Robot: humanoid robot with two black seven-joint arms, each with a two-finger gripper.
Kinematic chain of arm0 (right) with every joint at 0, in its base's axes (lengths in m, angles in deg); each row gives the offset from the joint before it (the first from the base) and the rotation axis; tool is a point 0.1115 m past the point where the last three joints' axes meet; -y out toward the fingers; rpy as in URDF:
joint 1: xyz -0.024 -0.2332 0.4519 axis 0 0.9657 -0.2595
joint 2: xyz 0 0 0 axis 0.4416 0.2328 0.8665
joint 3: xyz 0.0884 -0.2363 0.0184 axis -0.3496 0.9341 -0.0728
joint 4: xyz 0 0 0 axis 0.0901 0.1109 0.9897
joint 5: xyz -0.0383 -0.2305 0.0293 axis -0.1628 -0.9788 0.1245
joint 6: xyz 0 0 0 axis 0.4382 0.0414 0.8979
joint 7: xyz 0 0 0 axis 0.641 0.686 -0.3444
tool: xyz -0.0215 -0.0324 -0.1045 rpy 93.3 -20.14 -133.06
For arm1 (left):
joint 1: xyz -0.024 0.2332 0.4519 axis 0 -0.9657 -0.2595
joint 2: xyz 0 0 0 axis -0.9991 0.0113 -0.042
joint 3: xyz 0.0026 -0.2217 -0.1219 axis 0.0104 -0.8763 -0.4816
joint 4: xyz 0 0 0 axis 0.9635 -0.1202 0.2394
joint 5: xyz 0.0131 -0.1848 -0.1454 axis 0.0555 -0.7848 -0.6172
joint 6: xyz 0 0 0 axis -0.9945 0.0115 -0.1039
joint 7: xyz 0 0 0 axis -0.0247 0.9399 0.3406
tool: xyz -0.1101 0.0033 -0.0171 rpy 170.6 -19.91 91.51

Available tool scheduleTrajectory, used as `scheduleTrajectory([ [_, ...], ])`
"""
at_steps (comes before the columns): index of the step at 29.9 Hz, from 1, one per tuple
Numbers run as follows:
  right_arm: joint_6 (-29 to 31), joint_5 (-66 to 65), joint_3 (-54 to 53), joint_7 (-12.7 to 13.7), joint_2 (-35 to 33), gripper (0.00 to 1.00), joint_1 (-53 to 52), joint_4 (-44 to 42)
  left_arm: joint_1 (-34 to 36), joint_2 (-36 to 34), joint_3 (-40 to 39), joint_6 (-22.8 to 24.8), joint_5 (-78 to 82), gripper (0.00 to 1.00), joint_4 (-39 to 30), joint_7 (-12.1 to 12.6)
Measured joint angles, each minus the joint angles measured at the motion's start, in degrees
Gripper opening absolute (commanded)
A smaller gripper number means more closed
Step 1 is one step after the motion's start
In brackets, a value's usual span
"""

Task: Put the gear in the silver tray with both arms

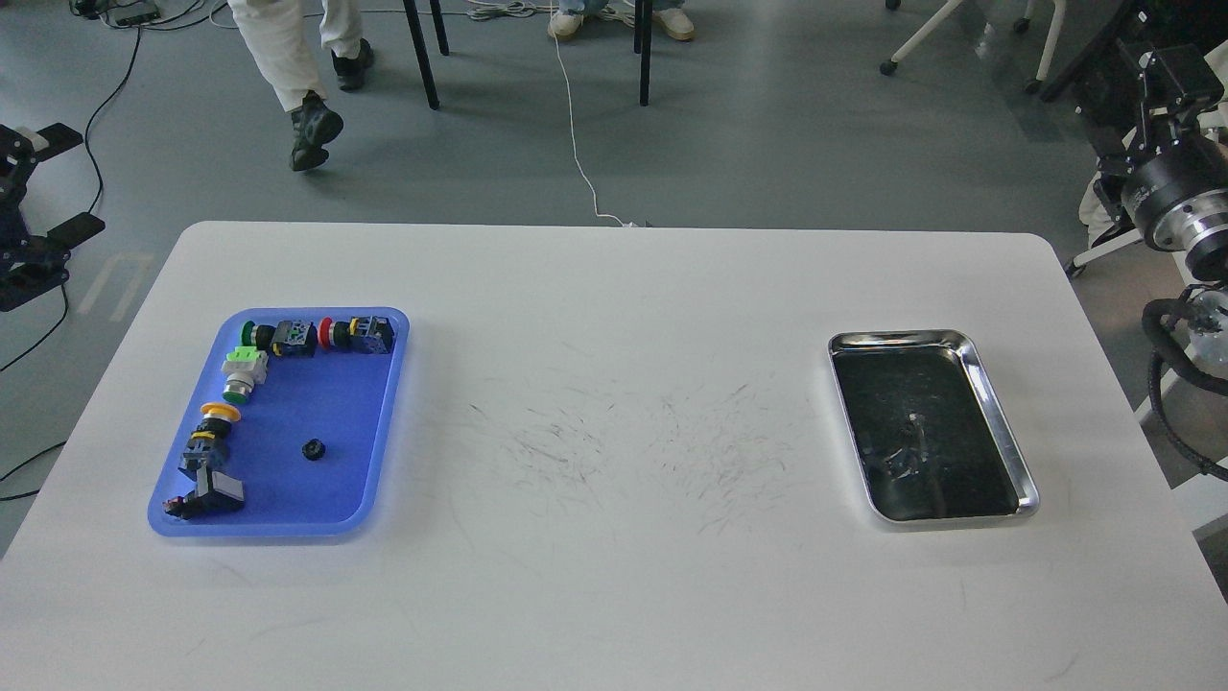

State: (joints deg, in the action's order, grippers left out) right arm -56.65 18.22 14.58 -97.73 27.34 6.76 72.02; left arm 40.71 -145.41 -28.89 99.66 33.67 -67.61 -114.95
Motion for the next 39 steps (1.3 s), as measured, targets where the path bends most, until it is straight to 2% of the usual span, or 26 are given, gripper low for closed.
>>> scheduleTrajectory([
  [7,0.04,-0.06,-0.32,0.00,0.62,0.93,0.61,-0.23,0.07,-4.73,0.08,0.00,3.93,0.97,-3.32,0.00],
  [14,-0.05,-0.09,-0.33,0.00,0.72,0.93,0.62,-0.33,0.61,-6.31,-0.62,0.00,21.13,0.97,-5.76,0.00],
  [22,-0.05,-0.09,-0.35,0.00,0.72,0.94,0.62,-0.32,0.65,-6.50,-0.73,0.00,22.82,0.96,-5.94,0.00],
  [26,-0.16,0.01,-2.61,-0.01,0.85,0.94,1.03,-0.22,0.13,-9.48,0.43,-2.34,42.21,0.96,-13.55,-0.02],
  [30,-2.52,0.24,-4.23,-0.01,2.39,0.95,2.59,-0.32,-0.03,-10.69,1.58,-3.34,46.56,0.96,-17.26,-0.03],
  [39,-7.76,0.32,-6.04,-0.01,5.48,0.95,3.76,0.10,-0.09,-8.59,2.42,-4.87,54.59,0.97,-20.98,0.00],
])
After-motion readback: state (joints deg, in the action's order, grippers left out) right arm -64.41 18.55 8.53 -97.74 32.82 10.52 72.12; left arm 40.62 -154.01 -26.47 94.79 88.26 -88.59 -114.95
